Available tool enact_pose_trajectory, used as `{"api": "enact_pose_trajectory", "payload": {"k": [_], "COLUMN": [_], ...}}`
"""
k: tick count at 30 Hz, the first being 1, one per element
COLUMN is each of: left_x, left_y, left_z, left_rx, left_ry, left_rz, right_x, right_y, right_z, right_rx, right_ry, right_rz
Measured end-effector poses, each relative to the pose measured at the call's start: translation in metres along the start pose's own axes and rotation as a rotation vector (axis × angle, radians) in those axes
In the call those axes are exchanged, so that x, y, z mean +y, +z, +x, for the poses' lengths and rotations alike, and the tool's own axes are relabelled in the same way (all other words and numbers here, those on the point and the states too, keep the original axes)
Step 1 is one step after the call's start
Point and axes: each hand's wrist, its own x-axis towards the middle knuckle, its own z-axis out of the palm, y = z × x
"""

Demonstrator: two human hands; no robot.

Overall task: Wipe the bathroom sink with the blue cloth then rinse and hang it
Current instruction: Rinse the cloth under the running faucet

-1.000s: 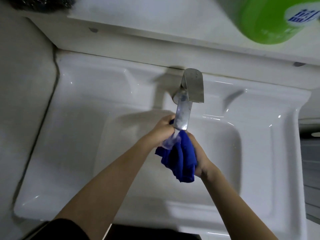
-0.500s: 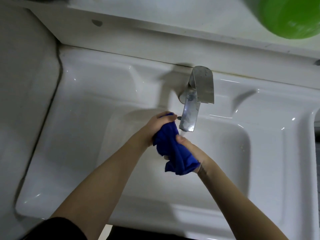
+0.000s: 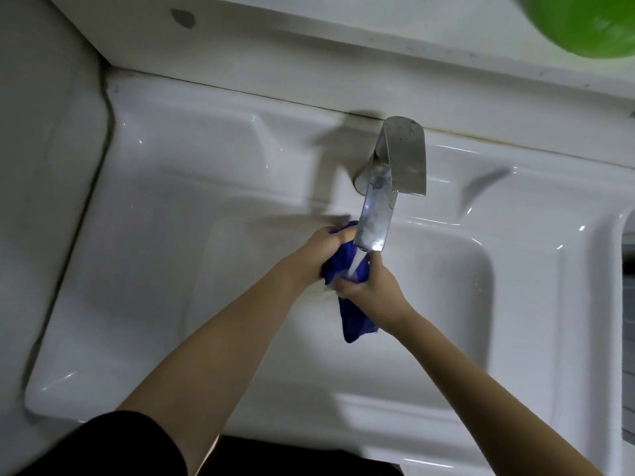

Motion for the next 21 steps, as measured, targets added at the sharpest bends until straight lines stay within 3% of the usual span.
{"api": "enact_pose_trajectory", "payload": {"k": [2,4,8,10,12,17,19,21], "left_x": [-0.012,-0.028,-0.044,-0.045,-0.046,-0.041,-0.042,-0.053], "left_y": [-0.014,-0.027,-0.049,-0.052,-0.049,-0.03,-0.016,-0.004], "left_z": [-0.014,-0.022,-0.034,-0.038,-0.044,-0.032,-0.035,-0.032], "left_rx": [-0.222,-0.28,-0.121,-0.126,-0.103,0.239,0.22,0.204], "left_ry": [-0.042,-0.044,0.054,0.033,0.02,0.043,-0.112,-0.158], "left_rz": [-0.198,-0.246,-0.106,-0.131,-0.165,-0.108,-0.278,-0.373], "right_x": [0.002,0.003,0.011,0.014,0.017,-0.005,-0.011,-0.015], "right_y": [-0.006,-0.006,-0.015,-0.017,-0.014,0.002,0.033,0.062], "right_z": [-0.011,-0.015,-0.006,-0.002,0.0,-0.005,-0.015,-0.019], "right_rx": [-0.082,-0.084,0.063,0.049,0.012,0.152,0.234,0.351], "right_ry": [0.013,0.01,0.112,0.138,0.042,-0.093,-0.139,-0.285], "right_rz": [0.368,0.469,0.507,0.502,0.473,0.38,0.184,-0.174]}}
